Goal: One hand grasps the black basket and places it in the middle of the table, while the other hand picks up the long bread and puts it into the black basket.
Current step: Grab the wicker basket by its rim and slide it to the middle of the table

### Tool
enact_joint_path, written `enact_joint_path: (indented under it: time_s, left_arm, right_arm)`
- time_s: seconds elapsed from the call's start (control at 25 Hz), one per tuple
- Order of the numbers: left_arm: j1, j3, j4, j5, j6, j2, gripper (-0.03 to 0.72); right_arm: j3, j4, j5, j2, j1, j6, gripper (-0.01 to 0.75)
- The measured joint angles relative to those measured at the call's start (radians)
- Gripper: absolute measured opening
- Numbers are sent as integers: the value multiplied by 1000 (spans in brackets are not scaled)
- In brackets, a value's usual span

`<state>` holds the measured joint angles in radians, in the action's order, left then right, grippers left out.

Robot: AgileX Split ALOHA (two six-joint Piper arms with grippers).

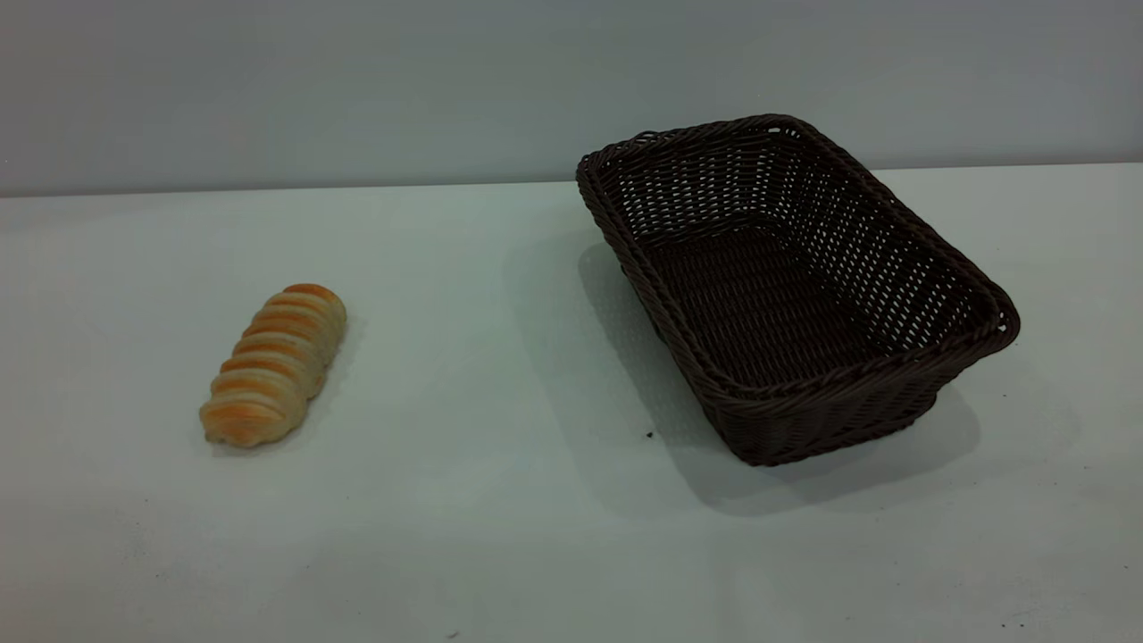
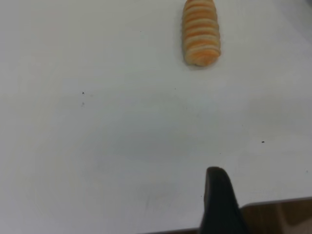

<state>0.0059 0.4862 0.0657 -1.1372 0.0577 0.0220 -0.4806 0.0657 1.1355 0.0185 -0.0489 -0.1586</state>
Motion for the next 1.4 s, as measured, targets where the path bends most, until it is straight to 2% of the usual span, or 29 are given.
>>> enact_joint_path:
  time_s: [1.16, 1.4]
  left_arm:
    - [0, 0, 0, 1, 1, 0, 485]
    - [0, 24, 9, 66, 19, 0, 485]
  right_arm:
    - [0, 39, 0, 1, 0, 1, 511]
    - [-1, 103, -15, -13, 0, -1, 511]
